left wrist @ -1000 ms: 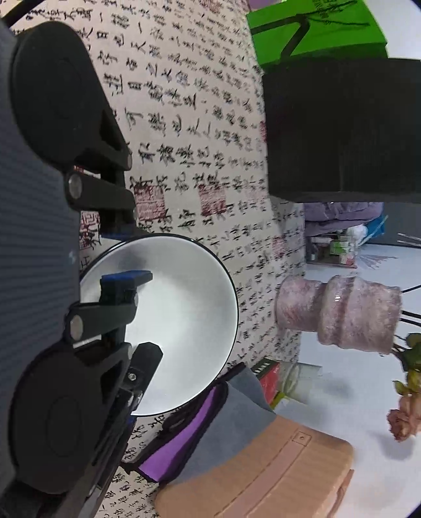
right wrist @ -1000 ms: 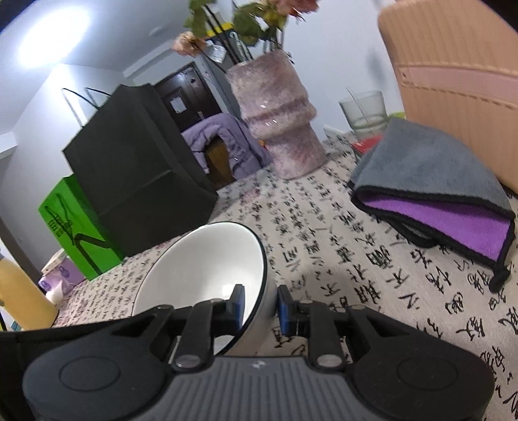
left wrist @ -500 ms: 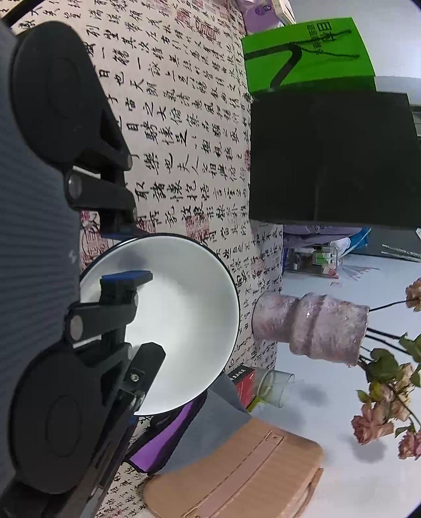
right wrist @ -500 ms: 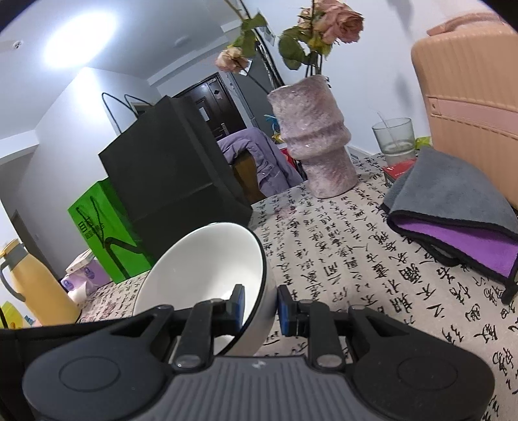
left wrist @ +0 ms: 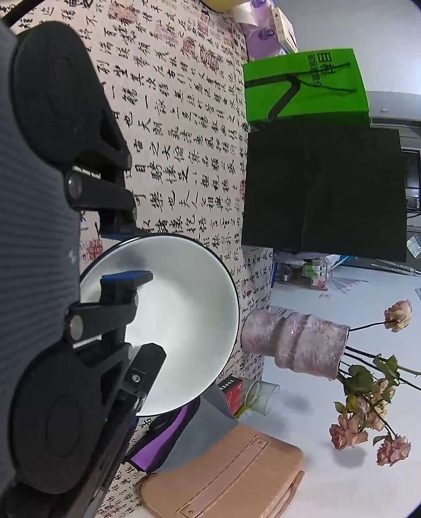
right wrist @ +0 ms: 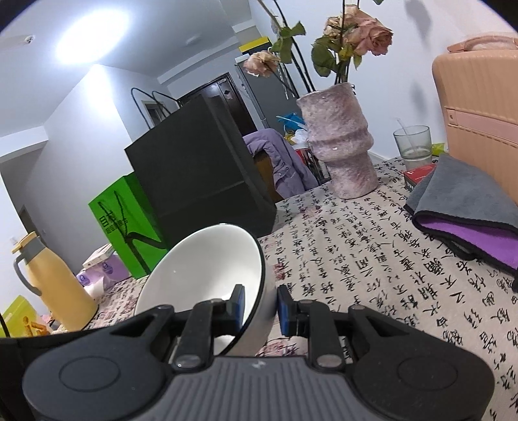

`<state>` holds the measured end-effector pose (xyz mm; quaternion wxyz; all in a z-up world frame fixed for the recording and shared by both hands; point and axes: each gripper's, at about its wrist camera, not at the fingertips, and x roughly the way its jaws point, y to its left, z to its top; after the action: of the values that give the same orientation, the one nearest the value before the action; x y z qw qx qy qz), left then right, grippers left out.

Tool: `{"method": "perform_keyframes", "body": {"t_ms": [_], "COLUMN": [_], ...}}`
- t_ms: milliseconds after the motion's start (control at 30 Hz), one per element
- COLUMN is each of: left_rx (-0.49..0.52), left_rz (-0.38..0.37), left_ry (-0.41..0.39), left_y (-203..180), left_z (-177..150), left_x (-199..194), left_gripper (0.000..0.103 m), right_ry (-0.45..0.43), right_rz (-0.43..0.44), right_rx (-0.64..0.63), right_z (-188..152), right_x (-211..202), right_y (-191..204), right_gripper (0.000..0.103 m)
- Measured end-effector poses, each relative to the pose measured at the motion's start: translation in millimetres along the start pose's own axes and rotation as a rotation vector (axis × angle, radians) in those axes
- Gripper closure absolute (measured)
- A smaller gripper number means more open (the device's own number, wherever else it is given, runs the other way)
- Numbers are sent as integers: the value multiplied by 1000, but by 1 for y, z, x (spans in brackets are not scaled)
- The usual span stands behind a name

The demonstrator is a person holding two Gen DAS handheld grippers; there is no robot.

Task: Organize plates and bowls
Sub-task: 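Lift the white bowl with both grippers and tilt it up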

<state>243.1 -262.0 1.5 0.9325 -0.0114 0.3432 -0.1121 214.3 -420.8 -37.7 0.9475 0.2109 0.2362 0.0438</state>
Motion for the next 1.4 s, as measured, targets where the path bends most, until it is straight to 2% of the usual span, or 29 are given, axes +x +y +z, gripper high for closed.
{"method": "perform_keyframes", "body": {"t_ms": [1400], "left_rx": [-112], "left_rz": [41], "left_ry": [-69], "left_y": [84], "left_z": [-25], "left_x": [-96], "left_gripper": [85], "right_ry": [3], "right_rz": [73], "right_rx": [-97], "right_z": [-36], "right_x": [-50], "right_y": [108], "right_gripper": [83]}}
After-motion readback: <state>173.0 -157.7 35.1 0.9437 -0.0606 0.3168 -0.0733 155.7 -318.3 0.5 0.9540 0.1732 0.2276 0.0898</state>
